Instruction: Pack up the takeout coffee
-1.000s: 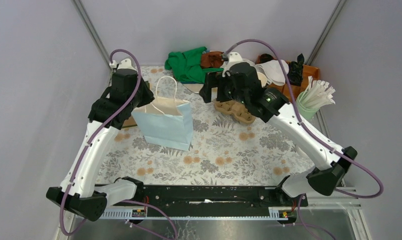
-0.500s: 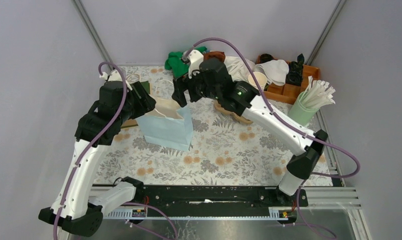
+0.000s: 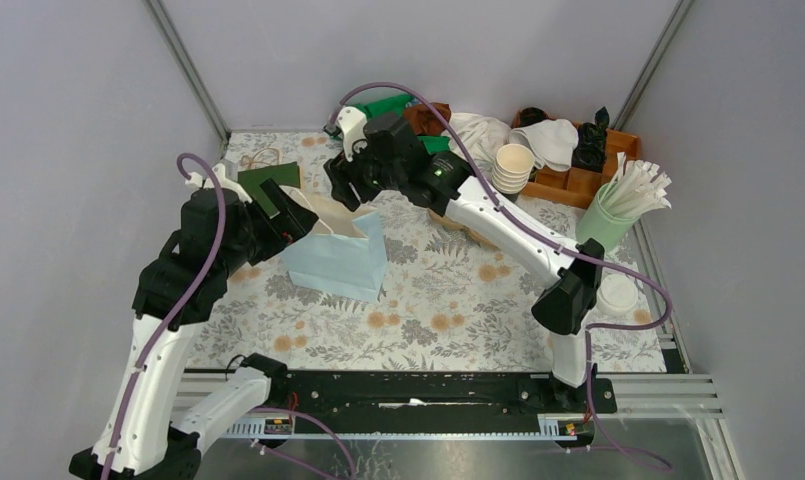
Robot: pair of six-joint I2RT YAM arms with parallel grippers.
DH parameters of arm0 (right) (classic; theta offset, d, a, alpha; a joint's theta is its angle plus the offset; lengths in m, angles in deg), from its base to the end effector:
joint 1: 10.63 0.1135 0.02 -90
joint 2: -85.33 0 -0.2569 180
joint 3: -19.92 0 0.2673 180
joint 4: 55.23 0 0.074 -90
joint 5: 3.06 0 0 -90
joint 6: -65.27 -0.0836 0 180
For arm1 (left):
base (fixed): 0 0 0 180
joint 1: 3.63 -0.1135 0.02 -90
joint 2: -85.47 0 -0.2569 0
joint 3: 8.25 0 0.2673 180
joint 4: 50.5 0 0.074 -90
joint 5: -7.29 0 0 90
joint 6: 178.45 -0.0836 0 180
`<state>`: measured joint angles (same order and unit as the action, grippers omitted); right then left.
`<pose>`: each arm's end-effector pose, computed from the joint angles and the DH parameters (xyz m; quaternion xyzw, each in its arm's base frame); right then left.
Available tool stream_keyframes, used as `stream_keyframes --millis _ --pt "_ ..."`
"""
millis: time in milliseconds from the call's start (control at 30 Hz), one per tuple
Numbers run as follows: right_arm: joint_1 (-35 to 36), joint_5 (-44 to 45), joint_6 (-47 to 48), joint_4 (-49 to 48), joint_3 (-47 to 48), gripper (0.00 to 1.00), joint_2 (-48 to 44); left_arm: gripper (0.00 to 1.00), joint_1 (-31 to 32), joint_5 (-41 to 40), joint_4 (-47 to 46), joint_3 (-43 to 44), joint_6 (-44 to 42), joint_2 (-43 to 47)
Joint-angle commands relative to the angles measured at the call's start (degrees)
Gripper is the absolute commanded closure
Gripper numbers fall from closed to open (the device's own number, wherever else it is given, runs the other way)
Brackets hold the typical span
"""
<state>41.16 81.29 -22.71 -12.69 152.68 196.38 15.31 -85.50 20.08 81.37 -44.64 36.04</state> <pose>0.3075 0.4039 0.3962 -0.3970 0.7206 0.2754 0.4972 0.1838 -0.0588 0.4015 -0.1986 0.8445 -0.2407 0.4352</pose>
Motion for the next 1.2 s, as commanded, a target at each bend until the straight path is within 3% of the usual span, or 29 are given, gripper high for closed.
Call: stream_keyframes --millis 0,367,500,600,1000,1167 --pt "0.47 -2.93 2.74 1.87 3.14 0.35 1.21 0.06 -0.31 1.86 0.01 -1.19 2.57 1.75" --pt "0.76 -5.59 4.44 4.69 4.32 0.53 4.05 0.06 -0.31 -2.57 0.58 -1.11 2.27 3.56" --pt "0.98 -4.56 4.7 4.75 4.42 0.72 4.47 0.06 -0.32 -3.04 0.58 -1.04 2.15 3.89" --pt "1.12 -2.11 3.96 4.16 4.67 0.98 3.9 0.06 -0.31 -3.32 0.58 -0.82 2.11 3.96" --pt "0.82 18.77 0.41 4.01 7.52 1.0 0.02 0.06 -0.31 -3.28 -1.02 0.79 0.37 3.09" --pt "-1.92 20.74 -5.43 4.51 8.92 1.0 0.86 0.06 -0.31 -2.96 -2.8 -0.36 -0.34 2.61"
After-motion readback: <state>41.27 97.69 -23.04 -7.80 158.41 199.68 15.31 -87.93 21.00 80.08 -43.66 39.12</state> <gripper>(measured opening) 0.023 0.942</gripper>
